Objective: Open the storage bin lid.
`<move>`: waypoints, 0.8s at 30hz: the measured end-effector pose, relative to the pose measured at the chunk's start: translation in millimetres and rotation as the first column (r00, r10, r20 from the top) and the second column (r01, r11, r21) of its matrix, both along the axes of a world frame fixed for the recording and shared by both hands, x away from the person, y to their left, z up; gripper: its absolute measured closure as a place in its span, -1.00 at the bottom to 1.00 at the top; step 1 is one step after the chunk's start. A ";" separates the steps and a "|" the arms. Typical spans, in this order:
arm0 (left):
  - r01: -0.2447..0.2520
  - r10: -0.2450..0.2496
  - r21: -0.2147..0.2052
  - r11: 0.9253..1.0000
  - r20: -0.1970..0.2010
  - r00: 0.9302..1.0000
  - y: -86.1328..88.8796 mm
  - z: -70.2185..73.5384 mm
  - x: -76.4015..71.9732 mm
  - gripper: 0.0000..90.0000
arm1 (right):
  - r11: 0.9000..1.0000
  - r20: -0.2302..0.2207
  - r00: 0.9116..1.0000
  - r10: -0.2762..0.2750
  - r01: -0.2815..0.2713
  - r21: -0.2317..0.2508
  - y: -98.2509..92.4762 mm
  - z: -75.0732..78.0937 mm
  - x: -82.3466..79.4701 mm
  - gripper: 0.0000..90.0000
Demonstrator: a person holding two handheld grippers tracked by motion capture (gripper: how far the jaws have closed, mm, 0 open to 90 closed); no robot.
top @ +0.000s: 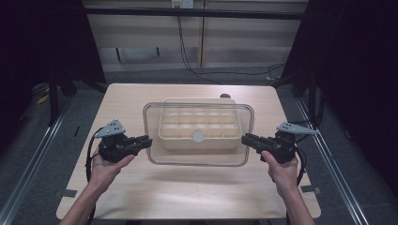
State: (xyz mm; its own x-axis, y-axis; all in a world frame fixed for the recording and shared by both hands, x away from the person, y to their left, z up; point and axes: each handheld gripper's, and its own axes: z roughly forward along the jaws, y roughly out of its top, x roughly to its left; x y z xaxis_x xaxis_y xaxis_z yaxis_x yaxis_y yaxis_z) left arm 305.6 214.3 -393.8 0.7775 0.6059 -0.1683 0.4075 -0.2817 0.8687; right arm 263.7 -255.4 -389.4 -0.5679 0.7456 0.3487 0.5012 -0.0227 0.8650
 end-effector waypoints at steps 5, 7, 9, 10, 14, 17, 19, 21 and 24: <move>0.003 -0.003 0.006 1.000 -0.012 1.000 1.1 -4.7 -6.3 0.70 | 1.000 -0.015 1.000 0.005 -0.005 -0.019 3.1 -4.2 -6.0 0.62; 0.006 -0.006 0.004 1.000 -0.023 1.000 0.8 -8.3 -8.2 0.70 | 1.000 -0.025 1.000 -0.004 0.003 -0.022 3.8 -6.1 -8.9 0.62; 0.015 -0.015 0.010 1.000 -0.018 1.000 -0.1 -10.8 -9.6 0.69 | 1.000 -0.027 1.000 -0.006 0.005 -0.026 2.8 -8.2 -11.3 0.62; 0.019 -0.019 0.015 1.000 -0.020 1.000 -0.2 -11.9 -10.1 0.69 | 1.000 -0.029 1.000 -0.010 0.009 -0.022 2.9 -9.4 -12.6 0.62; 0.027 -0.026 0.026 0.999 -0.032 0.999 -3.0 -15.8 -13.3 0.69 | 1.000 -0.045 0.999 -0.013 0.012 -0.024 0.9 -17.1 -19.3 0.62; 0.038 -0.037 0.029 0.999 -0.041 0.998 -5.2 -17.6 -15.6 0.69 | 1.000 -0.057 0.998 -0.012 0.010 -0.024 -1.3 -21.5 -23.8 0.62; 0.044 -0.043 0.028 0.999 -0.046 0.998 -6.3 -18.3 -17.7 0.69 | 1.000 -0.062 0.998 -0.014 0.012 -0.022 -3.2 -22.9 -26.9 0.62; 0.044 -0.042 0.033 0.998 -0.051 0.998 -7.2 -19.4 -21.4 0.69 | 1.000 -0.063 0.998 -0.014 0.013 -0.021 -4.1 -23.4 -29.5 0.62; 0.044 -0.041 0.041 0.998 -0.058 0.997 -5.6 -22.1 -27.3 0.69 | 1.000 -0.064 0.998 -0.009 0.008 -0.021 -3.8 -23.7 -33.7 0.62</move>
State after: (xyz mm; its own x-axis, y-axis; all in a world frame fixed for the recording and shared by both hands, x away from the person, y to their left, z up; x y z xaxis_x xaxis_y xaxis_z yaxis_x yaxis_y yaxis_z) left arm 278.3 208.7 -415.8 0.7926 0.5799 -0.1887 0.4433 -0.3354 0.8313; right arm 230.0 -259.2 -413.2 -0.5385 0.7577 0.3685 0.5554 -0.0097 0.8315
